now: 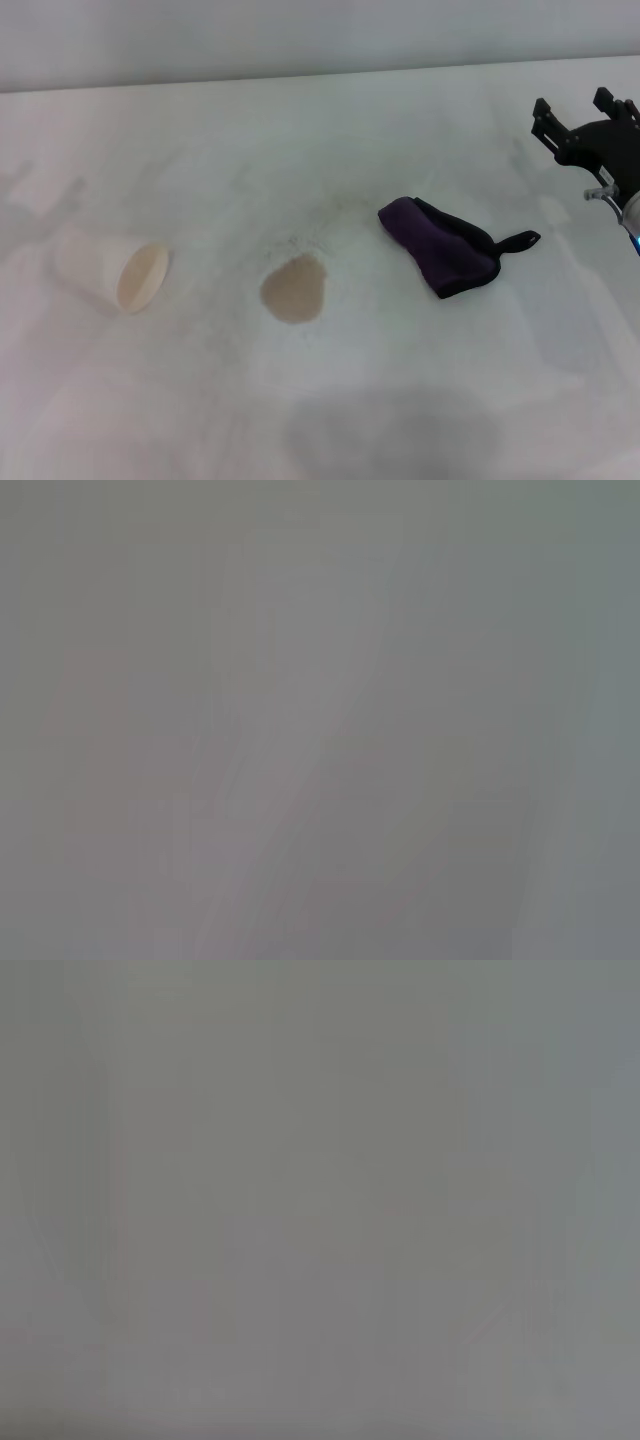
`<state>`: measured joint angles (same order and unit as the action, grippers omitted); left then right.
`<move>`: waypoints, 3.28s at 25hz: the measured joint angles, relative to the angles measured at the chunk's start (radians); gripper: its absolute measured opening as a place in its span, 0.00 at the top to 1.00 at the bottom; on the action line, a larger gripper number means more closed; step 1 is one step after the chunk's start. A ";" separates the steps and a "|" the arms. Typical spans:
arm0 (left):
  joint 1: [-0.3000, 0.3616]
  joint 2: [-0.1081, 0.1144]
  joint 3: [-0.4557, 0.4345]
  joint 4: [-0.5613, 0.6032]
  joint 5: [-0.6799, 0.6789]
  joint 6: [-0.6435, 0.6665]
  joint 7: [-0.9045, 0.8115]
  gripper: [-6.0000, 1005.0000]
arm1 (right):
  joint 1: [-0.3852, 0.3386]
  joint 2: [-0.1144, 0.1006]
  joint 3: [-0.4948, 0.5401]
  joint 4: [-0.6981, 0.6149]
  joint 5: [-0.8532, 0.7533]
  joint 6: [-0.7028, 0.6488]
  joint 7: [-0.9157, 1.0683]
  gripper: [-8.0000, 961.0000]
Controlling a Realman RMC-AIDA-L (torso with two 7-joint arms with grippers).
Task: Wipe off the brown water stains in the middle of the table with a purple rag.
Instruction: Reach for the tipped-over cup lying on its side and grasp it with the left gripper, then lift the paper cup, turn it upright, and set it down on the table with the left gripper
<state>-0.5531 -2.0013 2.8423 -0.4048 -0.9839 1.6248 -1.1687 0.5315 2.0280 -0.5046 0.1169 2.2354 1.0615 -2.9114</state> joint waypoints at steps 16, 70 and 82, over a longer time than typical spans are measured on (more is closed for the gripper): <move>-0.486 0.200 0.006 -0.475 1.129 0.214 0.056 0.12 | 0.049 0.000 0.090 0.001 -0.004 0.006 0.010 0.11; -0.654 -0.073 0.005 -0.183 1.571 -0.316 0.636 0.12 | 0.032 -0.001 0.276 0.049 -0.008 0.068 0.026 0.11; -0.645 -0.071 0.003 -0.186 1.453 -0.380 0.486 0.23 | 0.032 -0.003 0.276 0.040 -0.008 0.069 0.026 0.11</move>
<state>-1.1983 -2.0724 2.8456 -0.5911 0.4694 1.2448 -0.6828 0.5631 2.0249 -0.2286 0.1574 2.2277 1.1305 -2.8854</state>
